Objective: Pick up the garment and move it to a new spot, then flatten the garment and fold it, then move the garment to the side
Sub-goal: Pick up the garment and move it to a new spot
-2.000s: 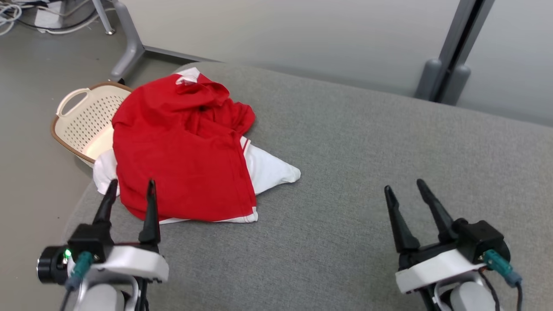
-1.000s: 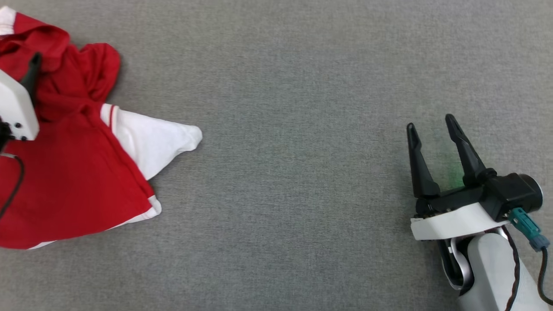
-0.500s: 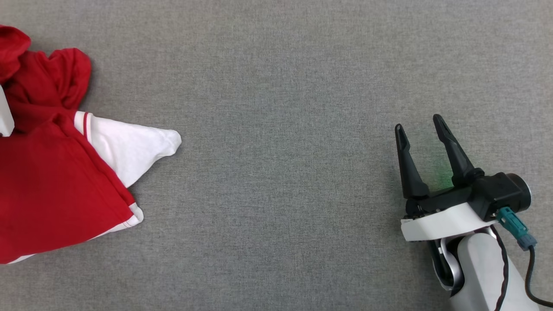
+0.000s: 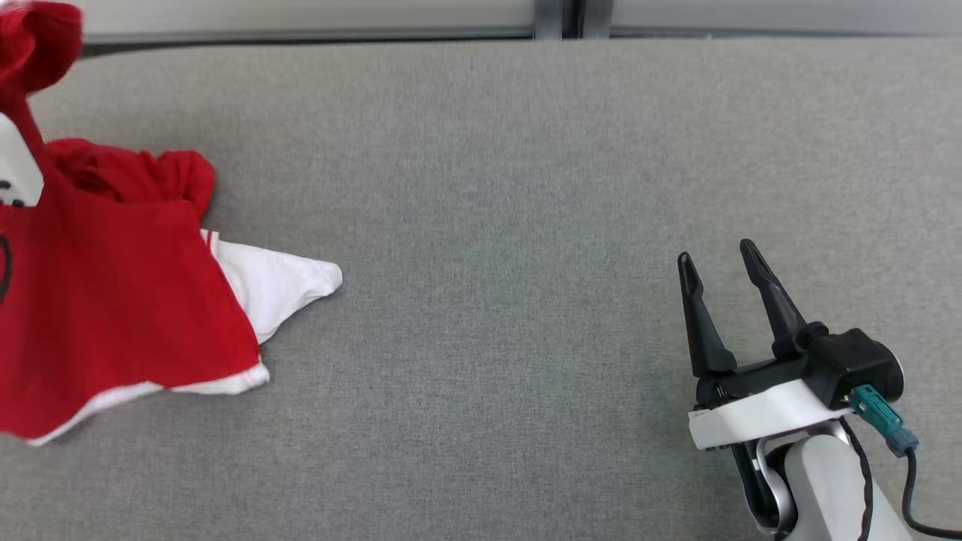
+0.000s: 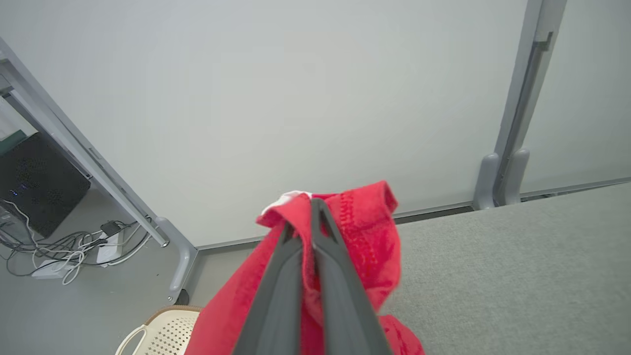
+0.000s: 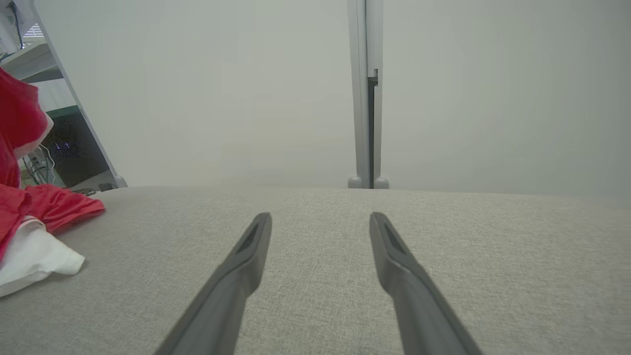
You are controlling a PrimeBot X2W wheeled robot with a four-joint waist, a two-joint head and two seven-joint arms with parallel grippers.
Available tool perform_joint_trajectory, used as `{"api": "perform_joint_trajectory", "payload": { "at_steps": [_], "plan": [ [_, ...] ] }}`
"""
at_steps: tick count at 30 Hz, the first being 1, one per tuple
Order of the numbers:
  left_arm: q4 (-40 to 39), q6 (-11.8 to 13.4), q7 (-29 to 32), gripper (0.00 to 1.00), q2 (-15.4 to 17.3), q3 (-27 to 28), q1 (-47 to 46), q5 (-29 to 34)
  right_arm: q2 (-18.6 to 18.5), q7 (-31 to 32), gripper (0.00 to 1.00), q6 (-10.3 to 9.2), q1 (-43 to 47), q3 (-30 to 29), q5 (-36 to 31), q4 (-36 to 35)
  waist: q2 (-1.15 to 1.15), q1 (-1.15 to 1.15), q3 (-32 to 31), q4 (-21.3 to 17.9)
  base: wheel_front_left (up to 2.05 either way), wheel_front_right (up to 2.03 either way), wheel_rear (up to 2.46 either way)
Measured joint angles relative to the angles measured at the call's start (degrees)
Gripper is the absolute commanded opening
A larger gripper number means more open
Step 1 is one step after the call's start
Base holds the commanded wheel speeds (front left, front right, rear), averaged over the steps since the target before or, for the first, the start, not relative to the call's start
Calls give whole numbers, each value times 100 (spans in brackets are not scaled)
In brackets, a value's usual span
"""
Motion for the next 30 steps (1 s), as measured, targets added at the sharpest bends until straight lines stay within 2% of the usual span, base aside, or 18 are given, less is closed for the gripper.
{"api": "perform_joint_trajectory", "payload": {
  "at_steps": [2,11,20,26,30],
  "plan": [
    [-270,24,-8,0,-21,22,0,-26,22,0,100,0,30,-29,40,9,0,0,-150,-15,0,0,0],
    [-1649,427,280,0,-93,-47,68,10,67,0,100,0,157,-24,126,24,0,0,-506,-251,0,0,0],
    [-3077,784,1112,0,-158,-281,99,99,75,0,100,0,186,2,397,-33,0,0,-624,-768,0,0,0],
    [-3596,906,1518,0,-554,-703,87,156,75,0,100,0,179,73,592,-78,0,0,-588,-1264,0,0,0],
    [-3594,934,1532,0,-1067,-867,73,-21,79,-1,100,0,121,121,710,-120,0,0,-523,-1587,0,0,0]
  ]
}}
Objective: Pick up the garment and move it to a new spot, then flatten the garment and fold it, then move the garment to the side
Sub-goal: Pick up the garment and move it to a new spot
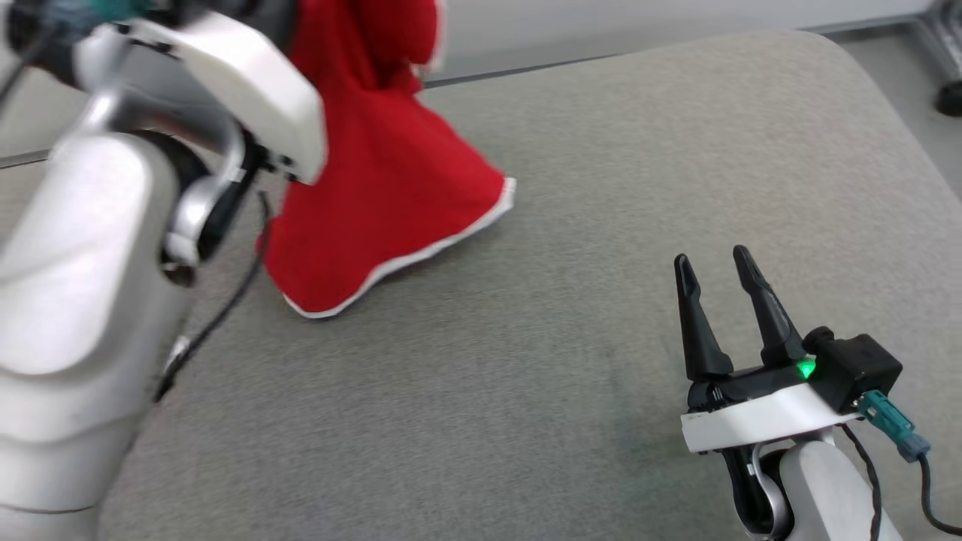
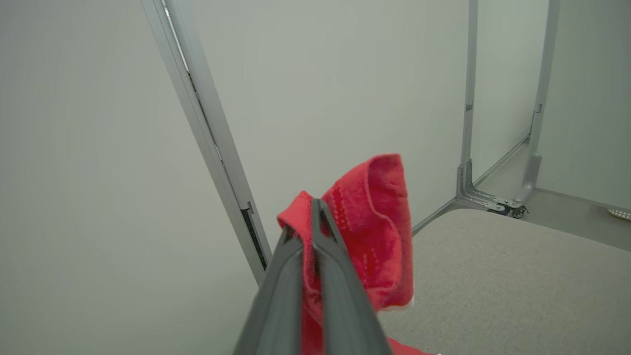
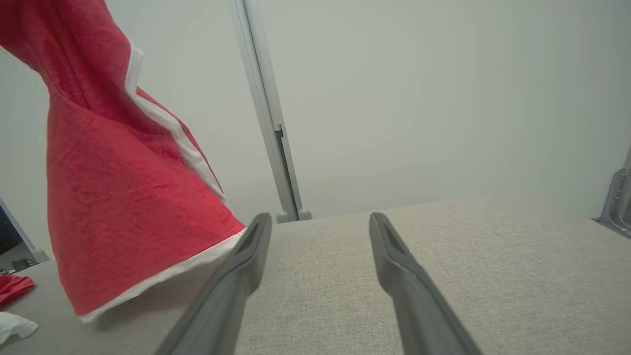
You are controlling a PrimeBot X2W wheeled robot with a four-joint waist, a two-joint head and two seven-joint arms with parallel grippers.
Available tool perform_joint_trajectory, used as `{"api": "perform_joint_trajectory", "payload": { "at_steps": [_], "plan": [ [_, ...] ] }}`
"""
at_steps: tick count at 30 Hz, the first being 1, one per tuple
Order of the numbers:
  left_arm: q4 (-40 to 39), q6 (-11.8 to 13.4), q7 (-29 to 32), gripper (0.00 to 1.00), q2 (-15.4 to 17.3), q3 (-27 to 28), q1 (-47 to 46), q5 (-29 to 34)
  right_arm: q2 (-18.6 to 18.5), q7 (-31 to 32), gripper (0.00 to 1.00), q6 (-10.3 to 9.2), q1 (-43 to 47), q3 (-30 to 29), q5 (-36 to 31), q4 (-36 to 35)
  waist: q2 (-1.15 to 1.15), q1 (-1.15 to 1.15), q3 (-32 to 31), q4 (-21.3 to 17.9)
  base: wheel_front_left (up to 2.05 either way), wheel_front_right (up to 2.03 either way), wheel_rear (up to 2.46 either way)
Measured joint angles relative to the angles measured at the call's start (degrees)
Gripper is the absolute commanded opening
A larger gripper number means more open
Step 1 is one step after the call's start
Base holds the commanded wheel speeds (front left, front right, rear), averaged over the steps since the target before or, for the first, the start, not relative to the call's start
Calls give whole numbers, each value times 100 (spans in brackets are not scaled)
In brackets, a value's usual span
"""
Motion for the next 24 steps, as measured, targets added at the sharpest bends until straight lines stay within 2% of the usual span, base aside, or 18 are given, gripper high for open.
{"api": "perform_joint_trajectory", "payload": {
  "at_steps": [6,13,14,16,17,21,24],
  "plan": [
    [495,13,-89,0,-623,-411,-145,22,-1,1,100,0,-85,134,221,-73,0,0,171,-516,0,0,0],
    [1583,-103,-554,0,-1235,-722,-604,180,-5,0,100,0,-269,392,531,-166,0,0,482,-1149,0,0,0],
    [1759,-104,-658,37,-1292,-737,-692,229,-3,1,100,0,-283,403,565,-177,0,0,532,-1230,0,0,0],
    [2107,-156,-895,91,-1359,-778,-888,327,-4,1,100,0,-292,423,593,-185,0,0,633,-1369,0,0,0],
    [2301,-177,-1011,100,-1388,-776,-978,335,-4,1,100,0,-299,420,600,-189,0,0,681,-1425,0,0,0],
    [3020,-194,-1404,100,-1362,-773,-1251,476,-4,1,100,0,-305,388,613,-181,0,0,824,-1537,0,0,0],
    [3381,-221,-1689,100,-1306,-695,-1348,464,-4,1,100,0,-303,345,602,-174,0,0,826,-1456,0,0,0]
  ]
}}
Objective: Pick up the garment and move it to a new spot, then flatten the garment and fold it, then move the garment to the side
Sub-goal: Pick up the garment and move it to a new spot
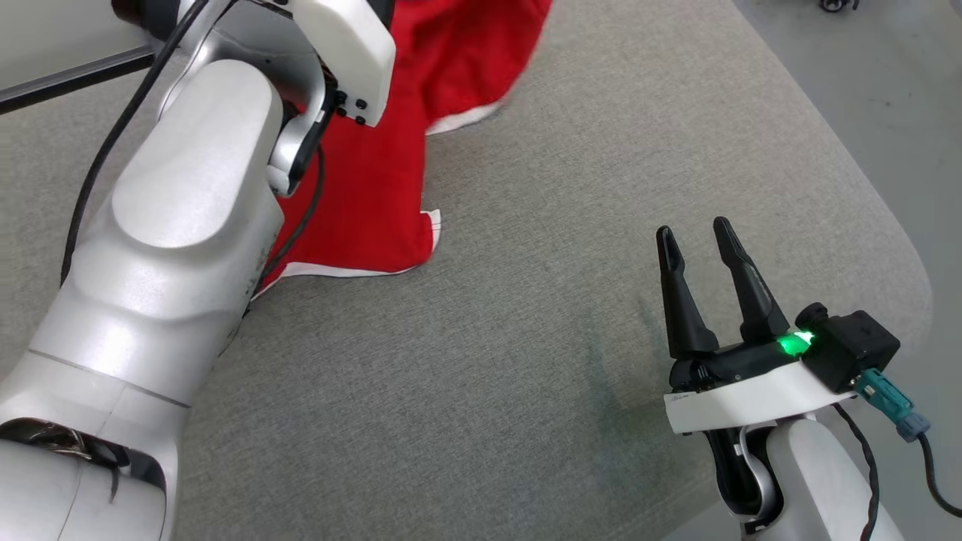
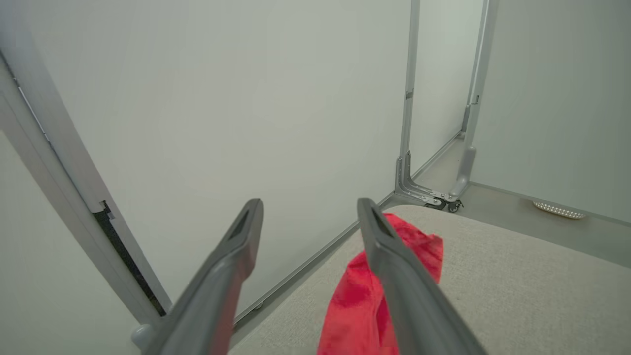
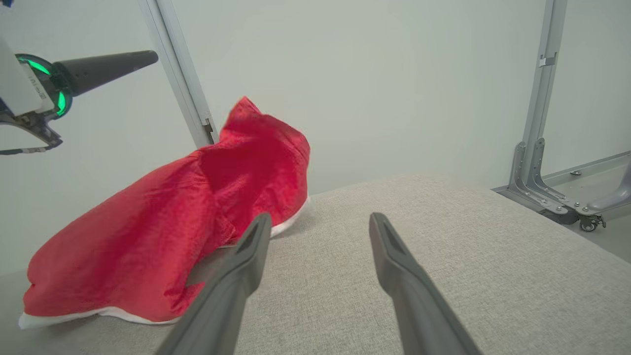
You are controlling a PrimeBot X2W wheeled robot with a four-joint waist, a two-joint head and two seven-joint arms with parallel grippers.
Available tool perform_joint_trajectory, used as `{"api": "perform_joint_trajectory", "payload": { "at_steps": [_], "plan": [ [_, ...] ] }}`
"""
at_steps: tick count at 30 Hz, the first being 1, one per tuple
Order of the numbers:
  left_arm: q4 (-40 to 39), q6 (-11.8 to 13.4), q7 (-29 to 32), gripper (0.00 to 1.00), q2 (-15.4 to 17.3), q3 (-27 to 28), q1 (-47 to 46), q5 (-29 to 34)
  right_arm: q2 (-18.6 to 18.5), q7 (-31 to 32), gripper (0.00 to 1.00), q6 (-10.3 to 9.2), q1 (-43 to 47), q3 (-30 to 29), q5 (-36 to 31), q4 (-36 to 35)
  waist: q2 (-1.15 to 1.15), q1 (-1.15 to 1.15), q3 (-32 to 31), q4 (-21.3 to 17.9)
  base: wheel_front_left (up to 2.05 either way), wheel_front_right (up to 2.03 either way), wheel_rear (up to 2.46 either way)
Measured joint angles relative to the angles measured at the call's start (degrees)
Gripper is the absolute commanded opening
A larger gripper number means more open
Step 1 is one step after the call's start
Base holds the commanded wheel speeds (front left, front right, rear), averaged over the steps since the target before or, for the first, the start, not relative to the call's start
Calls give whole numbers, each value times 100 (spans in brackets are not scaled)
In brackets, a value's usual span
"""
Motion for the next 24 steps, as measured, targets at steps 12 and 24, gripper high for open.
{"api": "perform_joint_trajectory", "payload": {
  "at_steps": [12,24],
  "plan": [
    [486,-245,-995,100,411,410,399,-416,7,-1,100,0,37,-348,-569,124,0,0,-254,932,0,0,0],
    [-287,-186,-1523,100,688,912,2360,-877,10,-1,100,0,265,-731,-1234,232,0,0,-742,2101,0,0,0]
  ]
}}
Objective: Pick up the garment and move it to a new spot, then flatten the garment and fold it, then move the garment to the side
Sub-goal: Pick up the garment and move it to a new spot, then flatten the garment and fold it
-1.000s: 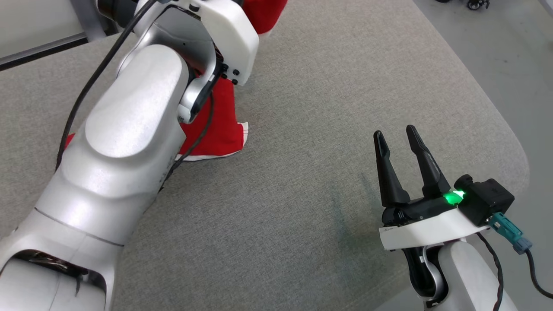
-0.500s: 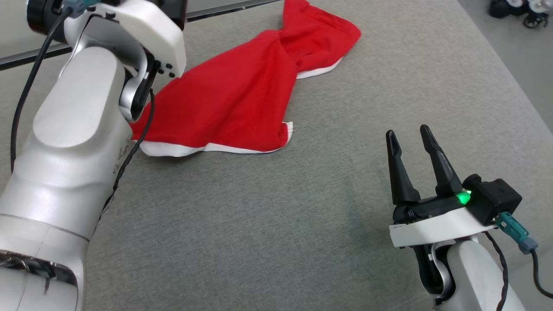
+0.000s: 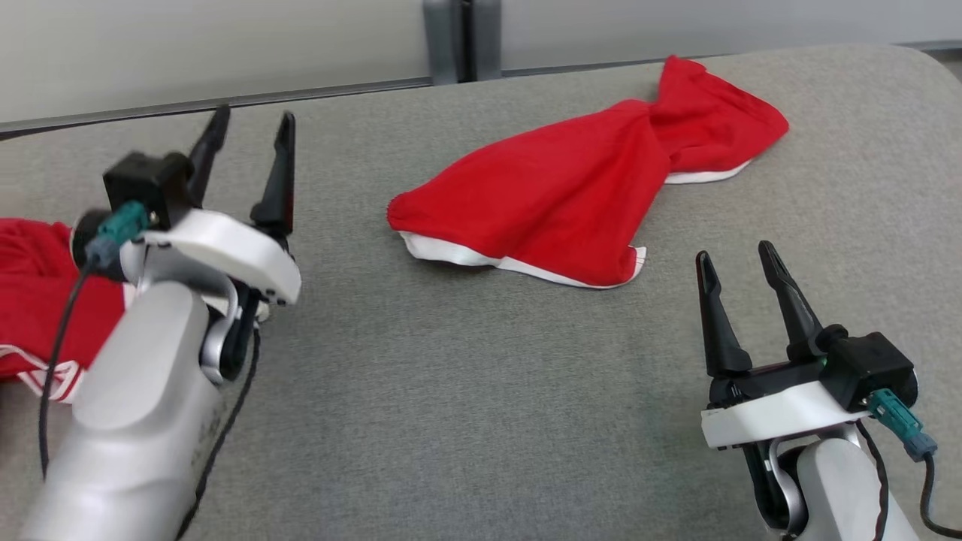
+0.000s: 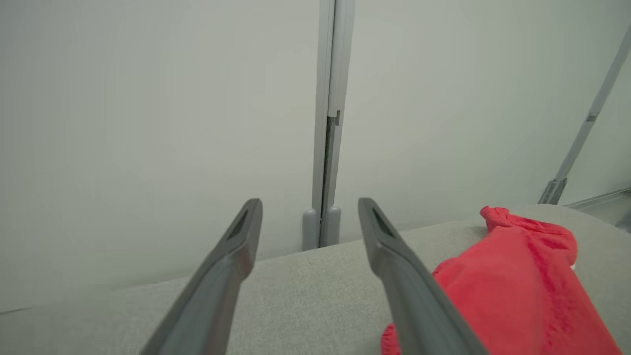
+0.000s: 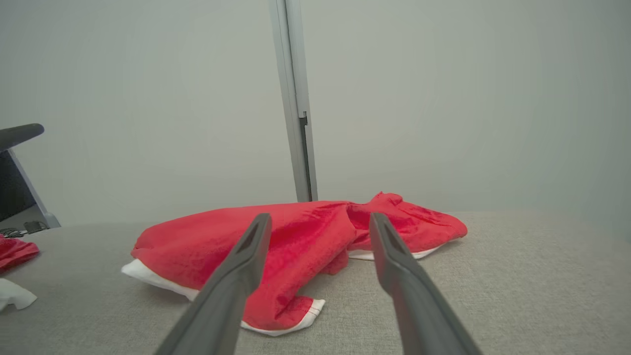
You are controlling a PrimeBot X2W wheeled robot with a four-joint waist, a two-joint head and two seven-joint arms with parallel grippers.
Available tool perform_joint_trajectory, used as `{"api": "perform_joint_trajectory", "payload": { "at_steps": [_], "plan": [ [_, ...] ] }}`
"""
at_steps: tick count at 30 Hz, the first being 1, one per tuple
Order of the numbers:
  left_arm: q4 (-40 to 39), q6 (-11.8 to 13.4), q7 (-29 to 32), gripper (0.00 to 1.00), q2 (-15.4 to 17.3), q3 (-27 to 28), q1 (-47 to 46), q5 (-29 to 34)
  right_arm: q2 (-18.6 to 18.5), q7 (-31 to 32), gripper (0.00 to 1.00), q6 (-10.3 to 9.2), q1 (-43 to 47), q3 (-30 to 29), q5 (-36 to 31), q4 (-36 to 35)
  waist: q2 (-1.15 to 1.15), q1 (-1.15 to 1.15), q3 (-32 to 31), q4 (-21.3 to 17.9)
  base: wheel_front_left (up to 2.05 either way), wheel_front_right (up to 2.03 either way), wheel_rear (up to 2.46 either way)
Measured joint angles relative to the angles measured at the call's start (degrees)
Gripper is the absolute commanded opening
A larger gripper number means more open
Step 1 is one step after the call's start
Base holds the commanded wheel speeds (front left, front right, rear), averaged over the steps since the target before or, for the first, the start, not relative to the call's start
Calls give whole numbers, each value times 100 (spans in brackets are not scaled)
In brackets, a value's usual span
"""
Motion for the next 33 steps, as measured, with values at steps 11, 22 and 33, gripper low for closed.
{"api": "perform_joint_trajectory", "payload": {
  "at_steps": [11,22,33],
  "plan": [
    [-1830,134,-31,100,-515,1158,2347,474,-19,0,100,0,239,-31,-210,137,0,0,-428,510,0,0,0],
    [-2476,-225,-31,100,-1099,2020,3297,1300,-46,1,100,0,355,-49,-179,240,0,0,-478,504,0,0,0],
    [-2349,-460,-31,100,-1222,2097,3194,1603,-31,1,100,0,125,-459,-258,645,0,0,-234,574,0,0,0]
  ]
}}
